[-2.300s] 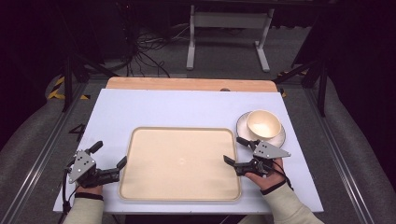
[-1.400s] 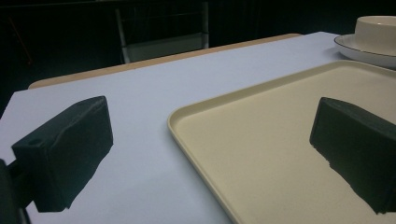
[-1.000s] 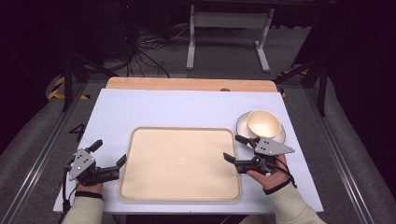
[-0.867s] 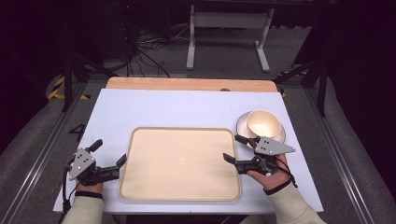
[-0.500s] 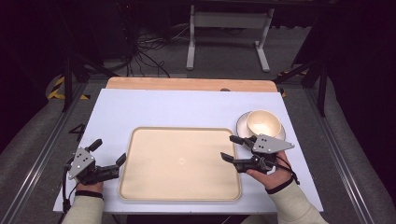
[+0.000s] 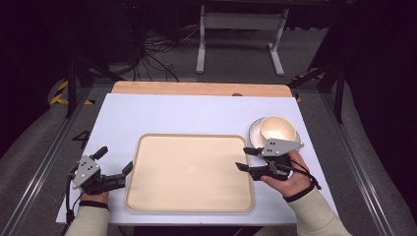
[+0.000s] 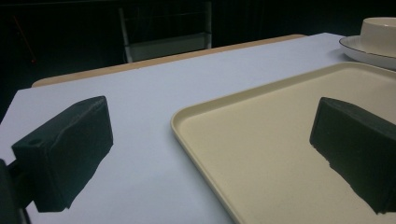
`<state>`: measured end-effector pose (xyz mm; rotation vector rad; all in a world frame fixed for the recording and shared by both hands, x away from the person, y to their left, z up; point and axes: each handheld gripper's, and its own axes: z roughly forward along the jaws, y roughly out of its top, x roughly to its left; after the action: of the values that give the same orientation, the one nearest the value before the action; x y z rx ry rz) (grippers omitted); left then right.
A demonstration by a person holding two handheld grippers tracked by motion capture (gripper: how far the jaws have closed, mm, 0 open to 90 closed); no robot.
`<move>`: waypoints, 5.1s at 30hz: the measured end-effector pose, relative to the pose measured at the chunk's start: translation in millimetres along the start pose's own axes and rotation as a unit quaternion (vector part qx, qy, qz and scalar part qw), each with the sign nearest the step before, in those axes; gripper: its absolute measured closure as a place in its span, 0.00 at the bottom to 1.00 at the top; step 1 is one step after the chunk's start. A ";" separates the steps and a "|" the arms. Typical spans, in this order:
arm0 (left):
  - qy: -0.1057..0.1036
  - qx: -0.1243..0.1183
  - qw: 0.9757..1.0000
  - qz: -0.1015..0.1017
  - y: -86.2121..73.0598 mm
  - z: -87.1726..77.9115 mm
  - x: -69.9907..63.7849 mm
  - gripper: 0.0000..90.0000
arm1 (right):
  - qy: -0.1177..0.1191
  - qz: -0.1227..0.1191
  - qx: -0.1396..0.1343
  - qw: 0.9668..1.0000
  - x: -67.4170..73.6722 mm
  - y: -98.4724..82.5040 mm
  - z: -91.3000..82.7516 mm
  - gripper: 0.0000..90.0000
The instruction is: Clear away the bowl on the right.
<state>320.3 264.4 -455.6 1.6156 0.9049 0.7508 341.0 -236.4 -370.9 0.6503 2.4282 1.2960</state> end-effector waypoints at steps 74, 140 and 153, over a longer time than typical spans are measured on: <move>0.002 0.011 1.000 -0.004 0.1 1.7 -1.2 0.00 | -0.065 0.028 0.242 0.968 -131.5 35.7 -34.1 0.60; 0.000 0.014 1.000 0.006 0.1 2.9 -3.5 0.00 | -0.131 0.315 0.312 0.887 -216.7 -37.3 0.3 0.90; 0.000 0.015 1.000 0.007 0.2 3.1 -3.8 0.00 | -0.147 0.339 0.294 0.881 -212.9 -34.4 -1.8 0.94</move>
<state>321.0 259.5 -456.2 1.6498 0.9084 0.7502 512.3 -366.5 -386.1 1.8373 2.3881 0.5171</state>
